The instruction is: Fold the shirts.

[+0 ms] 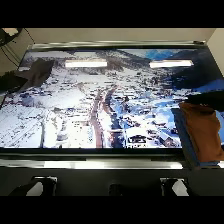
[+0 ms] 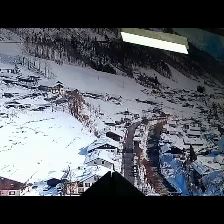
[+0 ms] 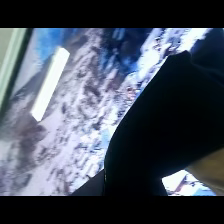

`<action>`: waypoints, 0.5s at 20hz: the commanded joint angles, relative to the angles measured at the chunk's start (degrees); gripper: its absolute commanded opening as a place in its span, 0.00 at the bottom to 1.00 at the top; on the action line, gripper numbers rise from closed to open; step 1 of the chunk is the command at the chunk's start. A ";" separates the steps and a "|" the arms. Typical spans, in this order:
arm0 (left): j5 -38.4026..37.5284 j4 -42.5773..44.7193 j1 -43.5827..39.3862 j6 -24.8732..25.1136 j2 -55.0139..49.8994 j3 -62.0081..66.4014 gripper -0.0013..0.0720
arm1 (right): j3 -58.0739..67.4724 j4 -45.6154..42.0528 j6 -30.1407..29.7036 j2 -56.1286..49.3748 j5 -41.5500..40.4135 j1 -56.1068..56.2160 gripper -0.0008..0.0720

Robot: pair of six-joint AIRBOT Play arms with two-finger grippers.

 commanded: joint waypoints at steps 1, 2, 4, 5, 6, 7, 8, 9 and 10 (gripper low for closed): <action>1.22 -0.13 0.02 -0.02 0.02 -0.02 0.05 | 0.04 9.16 0.57 -1.53 -4.72 -0.44 0.08; 1.16 -0.15 0.02 -0.02 0.04 -0.02 0.05 | 0.04 10.45 0.55 -2.56 -5.88 -0.42 0.08; 1.07 -0.13 0.02 0.00 0.04 -0.02 0.05 | 0.04 11.63 0.57 -4.59 -6.38 -0.42 0.08; 1.07 -0.13 0.02 0.00 0.04 -0.02 0.05 | 0.04 12.50 0.55 -5.53 -6.40 -0.42 0.08; 1.09 -0.13 0.02 0.00 0.02 -0.02 0.05 | 0.04 13.42 0.55 -6.43 -6.45 -0.42 0.08; 1.11 -0.13 0.02 0.00 0.02 -0.02 0.05 | 0.07 13.77 0.55 -7.04 -6.45 -0.44 0.08; 1.11 -0.13 0.02 0.00 0.02 -0.02 0.05 | 0.07 13.84 0.57 -7.17 -6.84 -0.44 0.08; 1.07 -0.13 0.02 0.00 0.04 0.00 0.05 | 0.09 14.16 0.48 -6.80 -7.19 -0.55 0.08; 1.05 -0.13 0.02 0.00 0.04 0.00 0.05 | 0.33 14.08 0.37 -6.25 -7.56 -0.55 0.08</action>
